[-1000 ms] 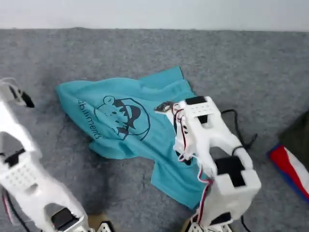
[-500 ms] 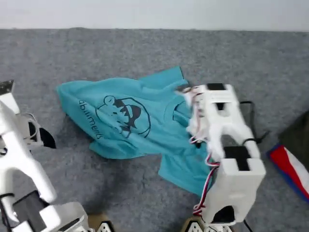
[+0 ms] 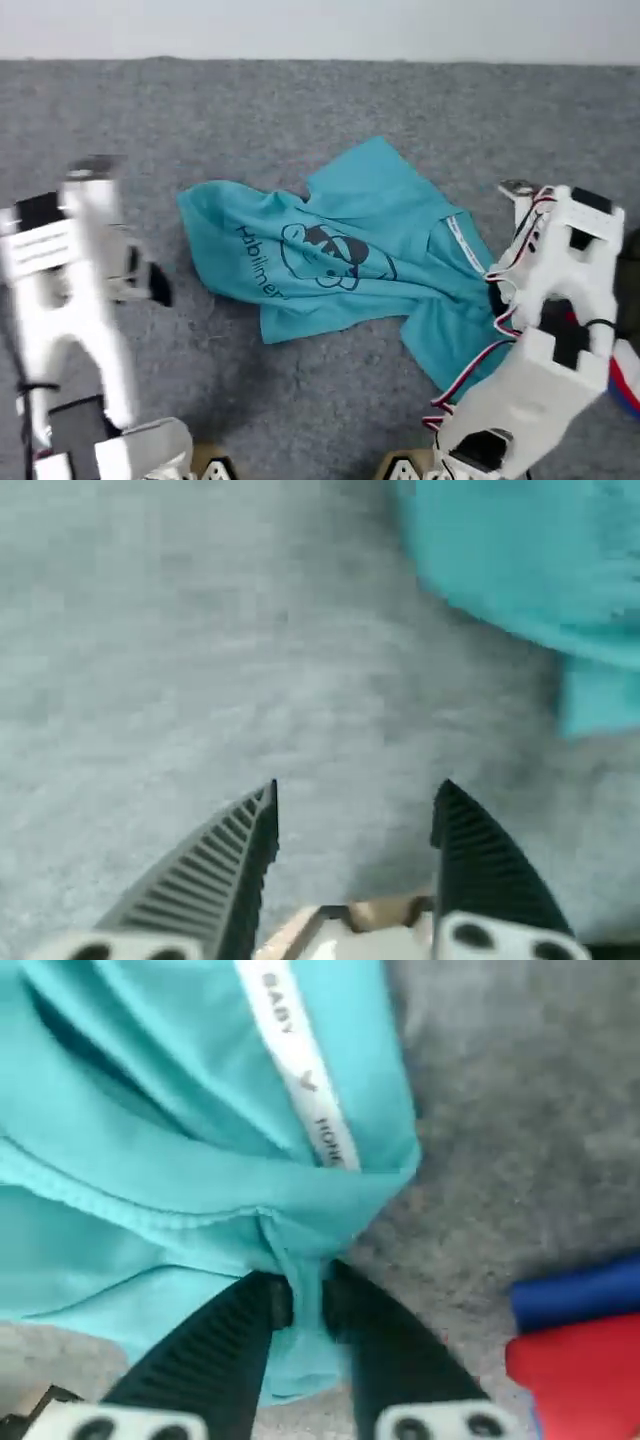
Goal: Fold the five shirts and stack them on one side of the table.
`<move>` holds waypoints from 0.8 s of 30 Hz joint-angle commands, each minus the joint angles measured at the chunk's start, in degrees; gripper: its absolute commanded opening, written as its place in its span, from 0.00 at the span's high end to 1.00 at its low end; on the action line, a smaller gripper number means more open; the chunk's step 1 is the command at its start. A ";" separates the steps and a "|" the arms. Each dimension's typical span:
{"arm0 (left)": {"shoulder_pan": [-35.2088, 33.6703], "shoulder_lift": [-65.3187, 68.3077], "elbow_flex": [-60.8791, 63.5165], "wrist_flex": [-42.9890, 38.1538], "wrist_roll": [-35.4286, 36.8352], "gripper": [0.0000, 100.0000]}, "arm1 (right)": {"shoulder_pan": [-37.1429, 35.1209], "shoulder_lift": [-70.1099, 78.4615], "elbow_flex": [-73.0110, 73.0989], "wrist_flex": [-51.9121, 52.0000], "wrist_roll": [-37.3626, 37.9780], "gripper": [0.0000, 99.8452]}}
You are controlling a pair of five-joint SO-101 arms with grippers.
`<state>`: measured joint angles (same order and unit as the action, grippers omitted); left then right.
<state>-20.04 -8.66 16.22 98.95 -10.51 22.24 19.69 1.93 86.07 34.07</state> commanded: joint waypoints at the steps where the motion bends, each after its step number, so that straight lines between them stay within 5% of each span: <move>1: 17.67 -1.85 1.89 1.58 5.54 0.76 | -3.03 -7.43 -3.08 1.01 -3.34 0.60; 4: 27.52 -1.85 1.98 1.49 11.08 0.75 | -4.62 -11.38 -2.90 1.45 -3.43 0.48; 9: 37.19 1.23 2.15 -2.99 18.81 0.75 | -6.90 -13.49 -2.81 3.56 -3.52 0.51; 14: 36.13 15.30 1.45 -6.15 31.30 0.76 | -6.64 -13.49 -2.81 4.35 -3.25 0.55; 17: 33.76 25.41 -2.95 -0.88 40.00 0.76 | -6.64 -13.76 -2.81 4.70 -3.25 0.55; 24: 28.40 40.44 -10.42 1.85 39.74 0.76 | -6.90 -13.67 -2.81 4.62 -3.34 0.55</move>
<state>9.76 26.86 8.57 98.24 28.09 15.91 9.32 1.93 89.93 31.08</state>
